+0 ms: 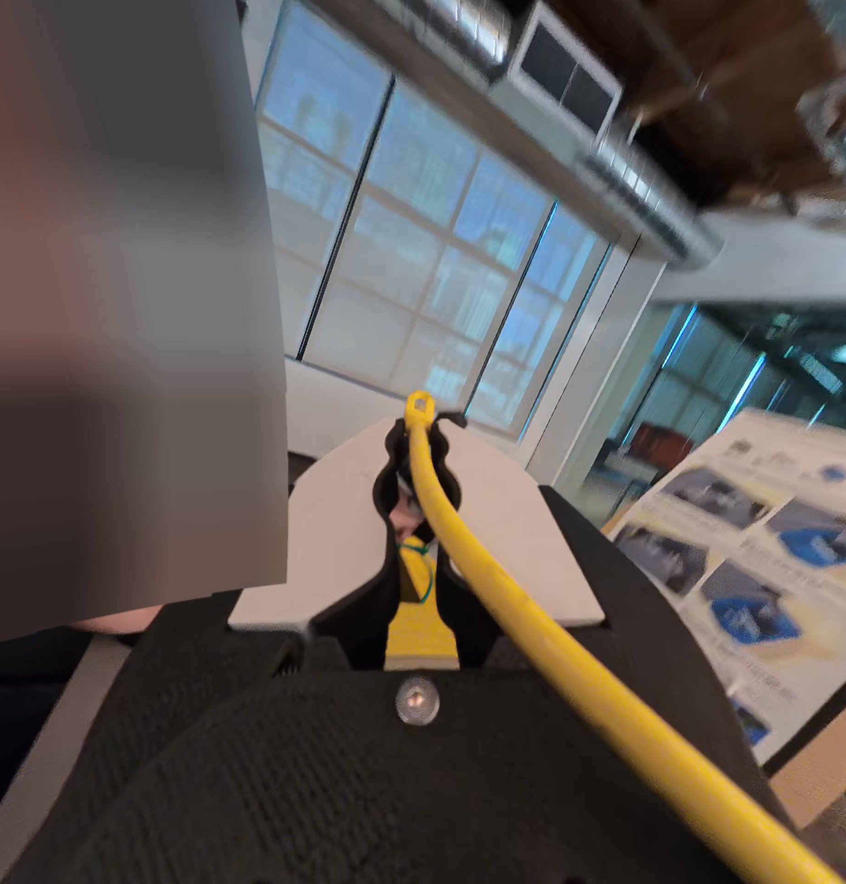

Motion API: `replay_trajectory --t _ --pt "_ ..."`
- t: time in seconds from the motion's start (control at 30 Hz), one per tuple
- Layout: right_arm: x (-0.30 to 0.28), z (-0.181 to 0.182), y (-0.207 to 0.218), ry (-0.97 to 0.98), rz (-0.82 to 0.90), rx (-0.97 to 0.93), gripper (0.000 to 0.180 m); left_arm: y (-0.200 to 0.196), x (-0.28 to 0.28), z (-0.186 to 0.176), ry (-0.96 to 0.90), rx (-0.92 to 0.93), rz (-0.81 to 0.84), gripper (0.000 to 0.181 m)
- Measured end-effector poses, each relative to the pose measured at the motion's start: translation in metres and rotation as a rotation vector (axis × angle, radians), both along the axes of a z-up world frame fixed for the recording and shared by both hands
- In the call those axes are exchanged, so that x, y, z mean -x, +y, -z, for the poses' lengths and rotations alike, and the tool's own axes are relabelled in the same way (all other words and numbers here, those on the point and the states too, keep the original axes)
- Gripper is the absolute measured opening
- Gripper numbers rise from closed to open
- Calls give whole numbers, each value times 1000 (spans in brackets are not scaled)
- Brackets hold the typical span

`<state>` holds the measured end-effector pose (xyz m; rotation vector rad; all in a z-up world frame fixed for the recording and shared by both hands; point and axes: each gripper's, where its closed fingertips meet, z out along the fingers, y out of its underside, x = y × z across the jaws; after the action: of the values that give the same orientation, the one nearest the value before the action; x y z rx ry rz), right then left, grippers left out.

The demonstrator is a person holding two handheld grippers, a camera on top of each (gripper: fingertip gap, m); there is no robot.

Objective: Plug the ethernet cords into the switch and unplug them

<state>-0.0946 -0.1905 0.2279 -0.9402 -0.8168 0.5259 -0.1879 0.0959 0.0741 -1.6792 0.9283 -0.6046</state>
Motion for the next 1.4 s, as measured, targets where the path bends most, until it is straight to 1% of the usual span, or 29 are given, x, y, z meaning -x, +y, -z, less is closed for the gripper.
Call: replay_trajectory --t 0.03,0.1,0.17,0.23,0.37,0.47,0.53,0.6,0.67,0.77,0.9,1.1,1.27,1.4 --pt "6 11 16 -13 -8 75 11 0 0 0 -5 2 1 60" --pt "23 38 48 -37 -45 226 11 0 1 -1 -17 11 6 60" --pt "42 73 80 -84 -65 365 10 0 3 -4 -43 27 15 60" --pt "58 105 107 -114 -53 442 10 -1 5 -8 -77 41 27 60" --pt "76 159 149 -148 74 484 11 -9 4 -17 -149 76 80 60" --pt "76 182 171 -144 234 422 11 -29 -10 -27 -224 126 184 60" --pt "67 191 183 -143 355 363 11 -48 -26 -32 -257 157 271 60" --pt "51 190 192 -139 471 295 11 -67 -43 -34 -271 178 349 60" --pt "33 181 195 -116 562 221 11 -83 -58 -32 -265 191 398 60" --pt "13 166 194 -84 628 158 11 -96 -75 -25 -248 198 430 60" --pt "-1 155 193 -60 666 140 11 -102 -89 -14 -195 164 420 60" --pt "-5 154 193 -123 725 87 10 -103 -94 -13 -168 73 374 60" --pt "-5 151 192 -154 740 65 11 -103 -93 -10 -122 29 358 60" --pt "-2 153 191 -175 746 60 11 -99 -93 -8 -84 -49 310 61"
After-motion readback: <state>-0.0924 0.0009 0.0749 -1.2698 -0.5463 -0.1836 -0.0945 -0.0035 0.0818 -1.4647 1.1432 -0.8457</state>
